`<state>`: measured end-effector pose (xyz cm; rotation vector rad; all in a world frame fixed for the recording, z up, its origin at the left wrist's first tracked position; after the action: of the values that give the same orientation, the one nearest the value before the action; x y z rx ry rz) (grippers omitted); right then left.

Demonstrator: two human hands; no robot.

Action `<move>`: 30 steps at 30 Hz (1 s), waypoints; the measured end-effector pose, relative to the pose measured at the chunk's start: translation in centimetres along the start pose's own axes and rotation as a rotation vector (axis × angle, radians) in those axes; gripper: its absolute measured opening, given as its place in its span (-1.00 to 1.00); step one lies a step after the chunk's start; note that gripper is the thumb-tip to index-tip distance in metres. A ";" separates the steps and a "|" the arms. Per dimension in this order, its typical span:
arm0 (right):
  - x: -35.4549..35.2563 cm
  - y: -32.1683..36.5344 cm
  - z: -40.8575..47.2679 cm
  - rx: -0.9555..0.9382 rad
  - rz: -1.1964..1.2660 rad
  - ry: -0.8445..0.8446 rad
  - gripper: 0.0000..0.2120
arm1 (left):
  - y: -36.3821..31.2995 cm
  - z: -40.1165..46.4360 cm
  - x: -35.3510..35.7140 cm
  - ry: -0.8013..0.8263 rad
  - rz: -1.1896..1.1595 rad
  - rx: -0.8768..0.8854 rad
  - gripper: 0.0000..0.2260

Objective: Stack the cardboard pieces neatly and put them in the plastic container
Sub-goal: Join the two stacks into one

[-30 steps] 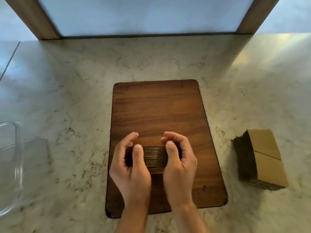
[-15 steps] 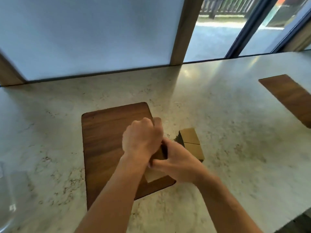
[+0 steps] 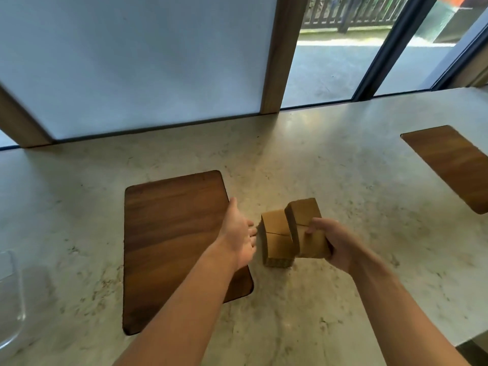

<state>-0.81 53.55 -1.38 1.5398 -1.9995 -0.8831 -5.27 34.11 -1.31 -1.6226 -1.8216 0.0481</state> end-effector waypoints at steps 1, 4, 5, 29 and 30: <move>0.0 -0.3 0.4 0.022 0.008 -0.003 -0.66 | 0.3 0.3 0.5 -0.005 -0.006 0.003 -0.13; 0.2 -0.9 1.4 0.051 -0.027 -0.014 -0.61 | 0.5 1.2 1.5 -0.046 0.008 0.039 -0.17; 0.3 -1.0 1.7 0.054 -0.044 -0.023 -0.57 | 0.5 1.5 1.6 -0.065 0.022 0.051 -0.18; 4.7 -0.5 0.9 -0.006 -0.048 0.117 -0.71 | 2.5 4.9 3.8 -0.086 0.004 0.049 -0.14; 4.8 -0.6 0.9 0.004 -0.019 0.121 -0.69 | 2.6 5.0 3.8 -0.089 -0.001 0.052 -0.15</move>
<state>-2.29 49.03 -2.52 1.5778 -1.9060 -0.7745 -5.48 40.05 -4.55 -1.6068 -1.8721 0.1685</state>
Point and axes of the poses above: each hand's wrist, its own z-axis towards the middle knuckle, its own x-axis out of the palm, y = z × x, the point moved 7 cm from there along z, towards the middle knuckle, and after that the axes turned 2 degrees about -z, right-handed, at the moved point
